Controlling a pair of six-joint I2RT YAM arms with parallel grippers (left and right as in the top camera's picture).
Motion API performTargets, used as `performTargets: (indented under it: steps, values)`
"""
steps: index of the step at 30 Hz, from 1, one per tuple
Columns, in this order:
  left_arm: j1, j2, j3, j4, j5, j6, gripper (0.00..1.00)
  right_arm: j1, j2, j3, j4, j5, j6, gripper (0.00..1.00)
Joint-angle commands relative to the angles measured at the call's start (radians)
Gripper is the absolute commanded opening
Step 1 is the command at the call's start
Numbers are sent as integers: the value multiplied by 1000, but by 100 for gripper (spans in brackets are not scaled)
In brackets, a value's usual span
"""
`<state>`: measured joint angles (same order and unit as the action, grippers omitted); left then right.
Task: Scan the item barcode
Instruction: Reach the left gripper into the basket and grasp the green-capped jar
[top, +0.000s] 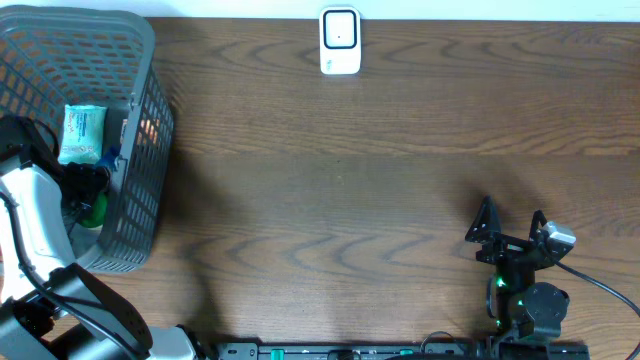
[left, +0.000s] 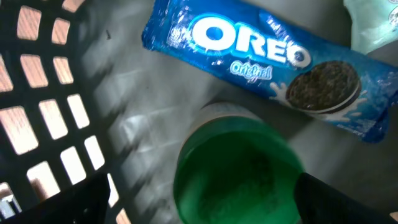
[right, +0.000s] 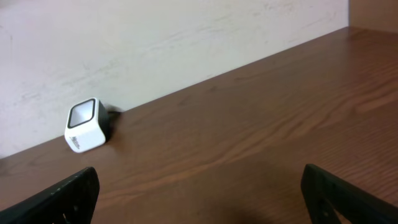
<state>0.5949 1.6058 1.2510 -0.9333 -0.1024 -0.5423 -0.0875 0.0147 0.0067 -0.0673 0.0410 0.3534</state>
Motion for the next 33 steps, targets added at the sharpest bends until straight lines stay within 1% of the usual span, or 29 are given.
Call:
performTargets:
  steps: [1,12,21,32,33]
  values:
    - [4,0,-26,8,16,28,96,-6,-6,-1,-3,6,5,99]
    - [4,2,-26,34,16,36,98,-6,-6,-1,-3,6,5,99]
    - [4,-13,-21,19,16,36,98,-6,-6,-1,-3,6,5,99]
    - [4,-150,-20,12,16,36,100,-6,-6,-1,-3,6,5,99]
    - [4,-152,-20,15,16,36,98,-6,-6,-1,-3,6,5,99]
